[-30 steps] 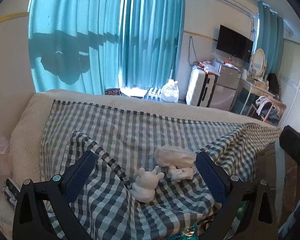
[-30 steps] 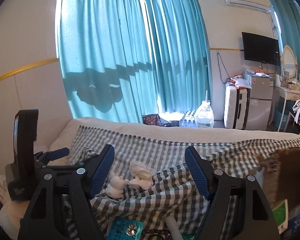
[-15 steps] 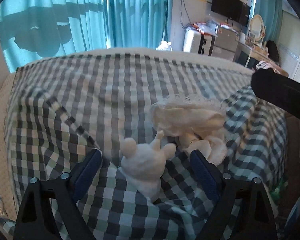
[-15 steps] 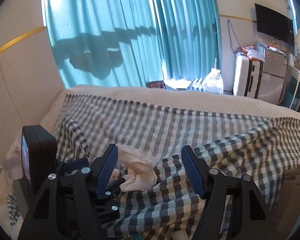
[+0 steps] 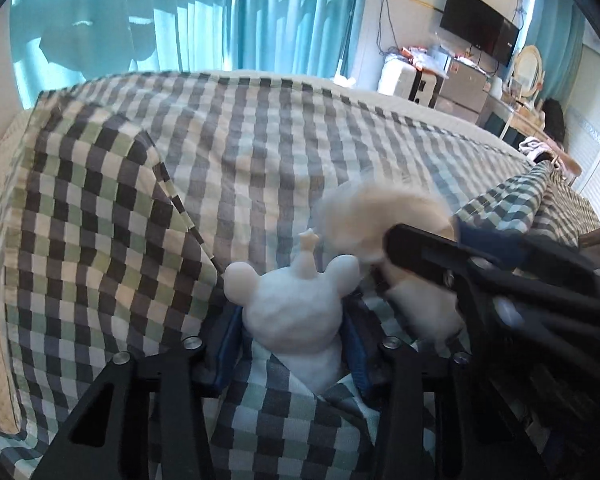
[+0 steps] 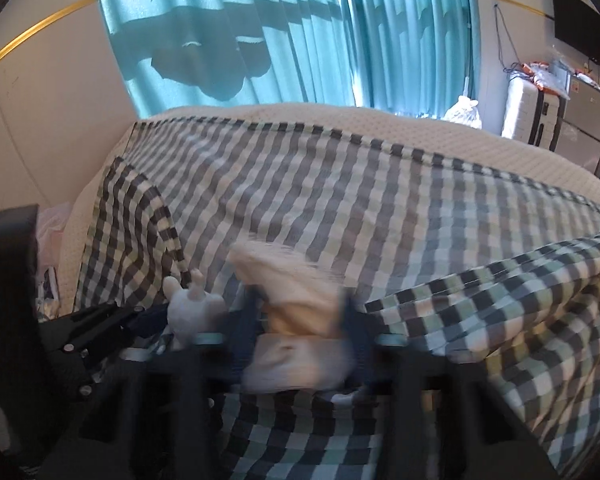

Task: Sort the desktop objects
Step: 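Grasp a white plush toy with the left tool while the right tool grasps another, then lift both plush toys and carry them over the cardboard box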

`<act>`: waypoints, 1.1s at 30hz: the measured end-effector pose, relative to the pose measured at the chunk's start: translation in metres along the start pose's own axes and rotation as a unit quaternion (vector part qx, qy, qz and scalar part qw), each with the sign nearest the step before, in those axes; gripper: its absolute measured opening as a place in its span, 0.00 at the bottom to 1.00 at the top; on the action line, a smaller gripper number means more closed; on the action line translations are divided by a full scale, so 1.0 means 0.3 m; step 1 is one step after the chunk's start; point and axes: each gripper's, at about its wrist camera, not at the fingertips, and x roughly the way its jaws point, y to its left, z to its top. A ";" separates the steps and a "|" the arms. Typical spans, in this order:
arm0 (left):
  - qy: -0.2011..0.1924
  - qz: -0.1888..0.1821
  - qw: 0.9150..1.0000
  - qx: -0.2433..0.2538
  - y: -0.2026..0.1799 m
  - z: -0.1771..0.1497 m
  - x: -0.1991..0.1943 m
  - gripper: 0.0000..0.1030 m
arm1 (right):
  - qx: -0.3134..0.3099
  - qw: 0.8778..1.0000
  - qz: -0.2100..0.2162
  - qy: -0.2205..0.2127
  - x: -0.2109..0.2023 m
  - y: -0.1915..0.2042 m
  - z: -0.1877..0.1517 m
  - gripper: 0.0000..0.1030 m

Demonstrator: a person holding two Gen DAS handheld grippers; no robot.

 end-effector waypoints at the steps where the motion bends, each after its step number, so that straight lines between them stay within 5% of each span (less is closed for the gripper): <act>1: -0.005 0.000 1.000 0.001 0.003 0.003 -0.012 0.45 | 0.005 1.000 0.004 -0.005 -0.007 -0.005 -0.007 0.08; 10: -0.071 -0.019 0.996 -0.046 0.122 0.026 -0.195 0.45 | 0.021 0.999 0.001 -0.032 -0.082 -0.022 -0.008 0.08; 16: -0.147 -0.023 0.987 -0.057 0.144 0.066 -0.382 0.45 | -0.005 0.998 0.003 -0.066 -0.188 0.053 0.020 0.08; 24: -0.201 -0.032 0.974 -0.097 0.190 0.114 -0.512 0.45 | -0.025 0.998 -0.021 -0.061 -0.229 0.133 -0.004 0.08; 33: -0.255 -0.030 0.963 -0.076 0.148 0.167 -0.692 0.45 | -0.032 0.993 -0.032 -0.107 -0.416 0.172 -0.017 0.08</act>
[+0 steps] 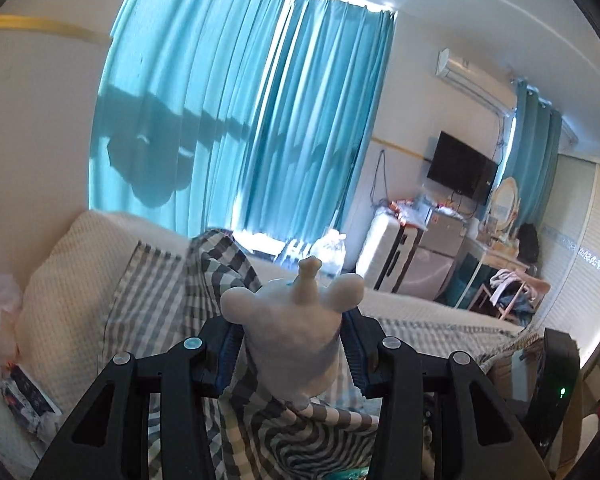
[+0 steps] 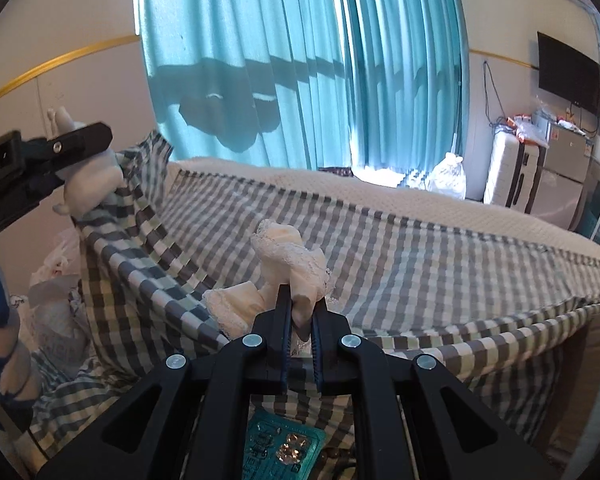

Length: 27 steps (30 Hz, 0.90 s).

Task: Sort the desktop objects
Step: 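Lift both plush toys and carry them over the cardboard box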

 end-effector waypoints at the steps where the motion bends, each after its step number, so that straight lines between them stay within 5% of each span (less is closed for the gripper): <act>1: -0.008 0.002 1.000 0.003 -0.011 0.024 -0.019 0.45 | 0.001 1.000 0.000 -0.007 -0.027 0.003 0.009 0.08; 13: -0.067 0.026 0.996 0.052 -0.156 0.187 -0.253 0.45 | -0.005 0.995 0.002 -0.099 -0.384 0.060 0.114 0.08; 27: -0.110 0.005 0.988 0.109 -0.434 0.148 -0.542 0.45 | -0.028 0.976 -0.032 -0.212 -0.857 0.089 0.124 0.08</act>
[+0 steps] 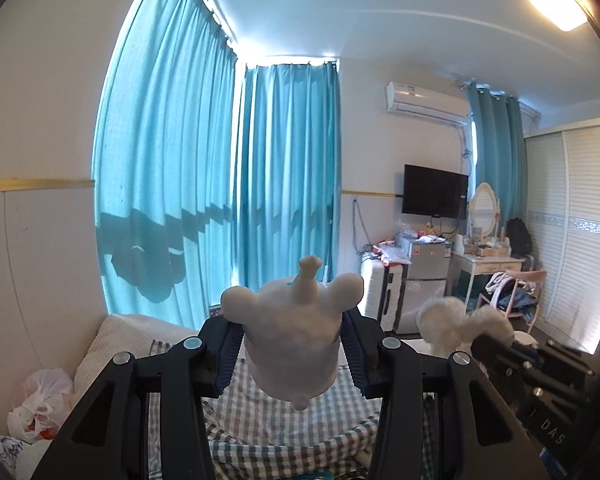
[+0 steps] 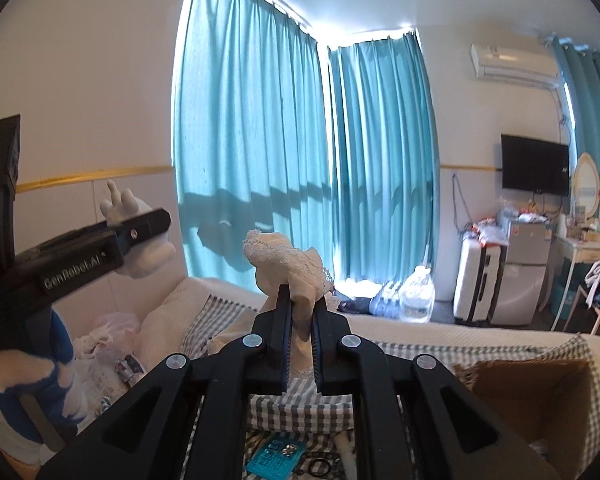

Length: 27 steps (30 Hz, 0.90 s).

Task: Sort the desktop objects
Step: 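Lift both plush toys and carry them over the cardboard box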

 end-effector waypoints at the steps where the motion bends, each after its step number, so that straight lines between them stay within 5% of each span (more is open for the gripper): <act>1: -0.004 -0.003 1.000 0.001 -0.019 0.003 -0.018 0.45 | -0.003 1.000 -0.004 -0.008 -0.036 -0.005 0.012 0.08; 12: -0.033 -0.054 0.998 0.024 -0.250 0.029 -0.142 0.45 | -0.006 0.997 -0.041 -0.057 -0.286 -0.121 0.049 0.08; 27: -0.007 -0.135 0.990 0.025 -0.578 -0.054 -0.047 0.45 | 0.013 0.992 -0.122 -0.042 -0.455 -0.436 -0.068 0.08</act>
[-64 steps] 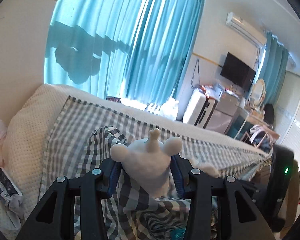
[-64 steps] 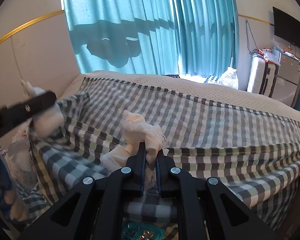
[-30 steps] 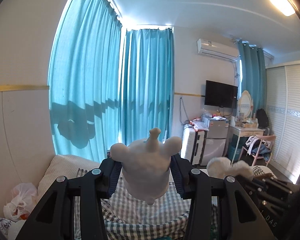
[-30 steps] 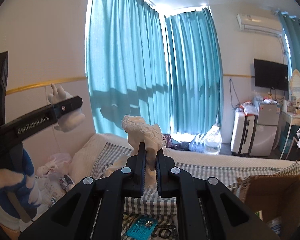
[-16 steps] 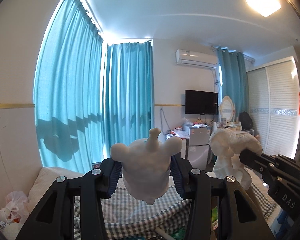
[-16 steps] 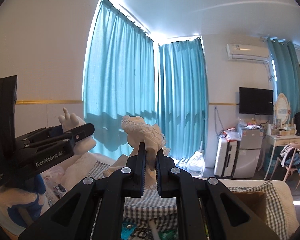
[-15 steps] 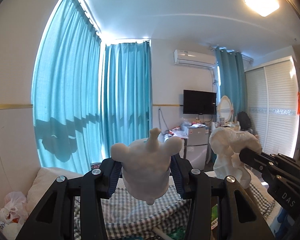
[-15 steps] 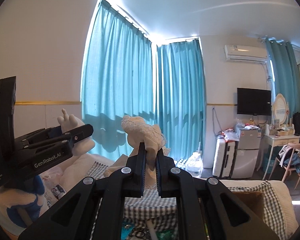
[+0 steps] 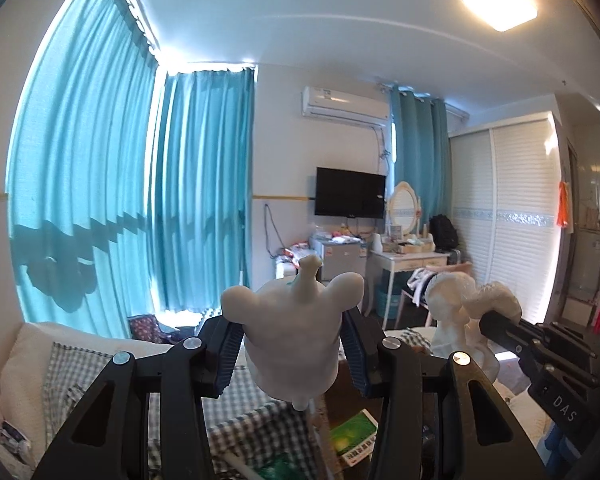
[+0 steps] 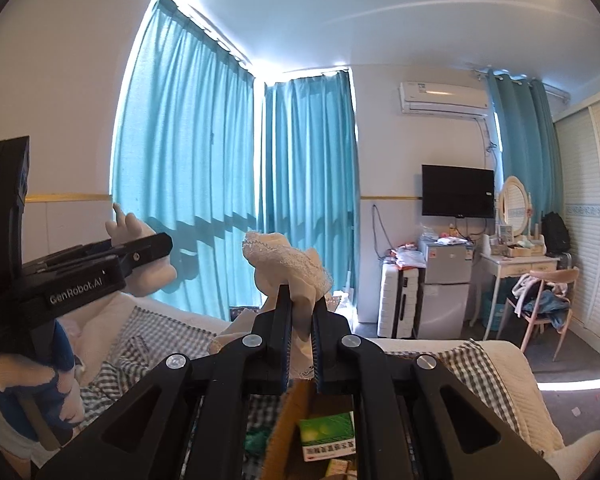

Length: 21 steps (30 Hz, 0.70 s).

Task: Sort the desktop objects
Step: 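Lift both plush toys and carry them over the cardboard box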

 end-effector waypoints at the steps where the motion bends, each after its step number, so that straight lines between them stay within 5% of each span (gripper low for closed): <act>1: 0.005 -0.004 1.000 0.005 -0.026 -0.013 0.020 0.45 | 0.005 1.000 -0.005 0.003 0.004 -0.024 -0.012 0.08; 21: 0.142 -0.081 0.985 0.058 -0.349 -0.352 0.398 0.45 | 0.051 0.992 -0.048 0.102 0.180 -0.335 -0.281 0.08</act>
